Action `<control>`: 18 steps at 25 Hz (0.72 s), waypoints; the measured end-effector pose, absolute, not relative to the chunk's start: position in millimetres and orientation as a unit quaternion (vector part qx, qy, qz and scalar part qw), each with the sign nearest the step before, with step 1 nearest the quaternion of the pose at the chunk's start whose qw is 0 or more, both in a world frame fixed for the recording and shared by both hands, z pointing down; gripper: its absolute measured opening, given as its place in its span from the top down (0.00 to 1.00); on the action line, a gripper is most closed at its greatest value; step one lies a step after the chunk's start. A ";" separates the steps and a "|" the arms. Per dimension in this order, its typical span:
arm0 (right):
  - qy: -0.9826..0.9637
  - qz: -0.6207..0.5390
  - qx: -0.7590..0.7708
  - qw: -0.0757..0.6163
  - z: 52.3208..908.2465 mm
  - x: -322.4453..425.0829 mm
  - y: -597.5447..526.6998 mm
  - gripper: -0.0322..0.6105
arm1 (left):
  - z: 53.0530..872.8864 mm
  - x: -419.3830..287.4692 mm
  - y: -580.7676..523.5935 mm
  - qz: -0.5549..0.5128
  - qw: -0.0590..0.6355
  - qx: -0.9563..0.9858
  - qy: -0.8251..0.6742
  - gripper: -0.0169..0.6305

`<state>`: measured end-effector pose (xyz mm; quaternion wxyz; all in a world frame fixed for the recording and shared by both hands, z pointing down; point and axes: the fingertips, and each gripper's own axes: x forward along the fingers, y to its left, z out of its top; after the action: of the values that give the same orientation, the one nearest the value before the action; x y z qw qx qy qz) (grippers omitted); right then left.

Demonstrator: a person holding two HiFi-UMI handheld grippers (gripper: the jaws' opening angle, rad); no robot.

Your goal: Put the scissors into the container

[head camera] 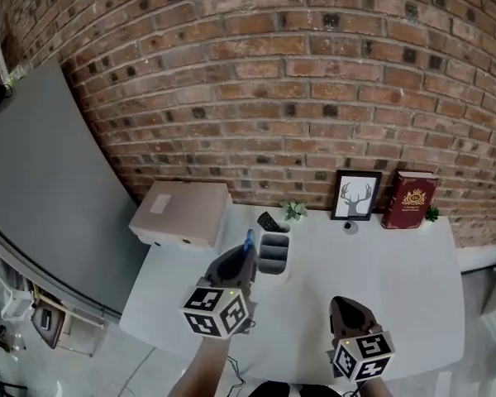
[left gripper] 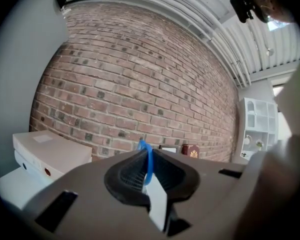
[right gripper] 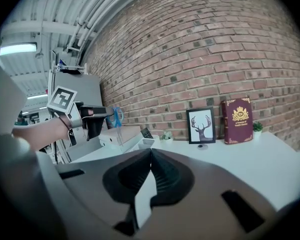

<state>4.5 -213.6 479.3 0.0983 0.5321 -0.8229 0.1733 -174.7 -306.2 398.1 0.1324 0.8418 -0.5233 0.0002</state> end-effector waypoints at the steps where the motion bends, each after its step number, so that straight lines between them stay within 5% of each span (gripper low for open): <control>1: -0.819 0.175 0.538 0.100 480.8 6.7 -213.0 0.95 | 400.6 -172.8 -311.5 0.001 0.134 0.843 -0.521 0.93; 18: -0.759 0.205 0.608 0.107 492.7 39.8 -206.4 0.95 | 467.1 -156.2 -362.9 0.021 0.201 0.848 -0.490 0.93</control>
<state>39.8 -206.4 492.7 0.1073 0.6083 -0.7593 0.2048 -156.2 -362.9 467.1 0.2009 0.8482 -0.4896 0.0211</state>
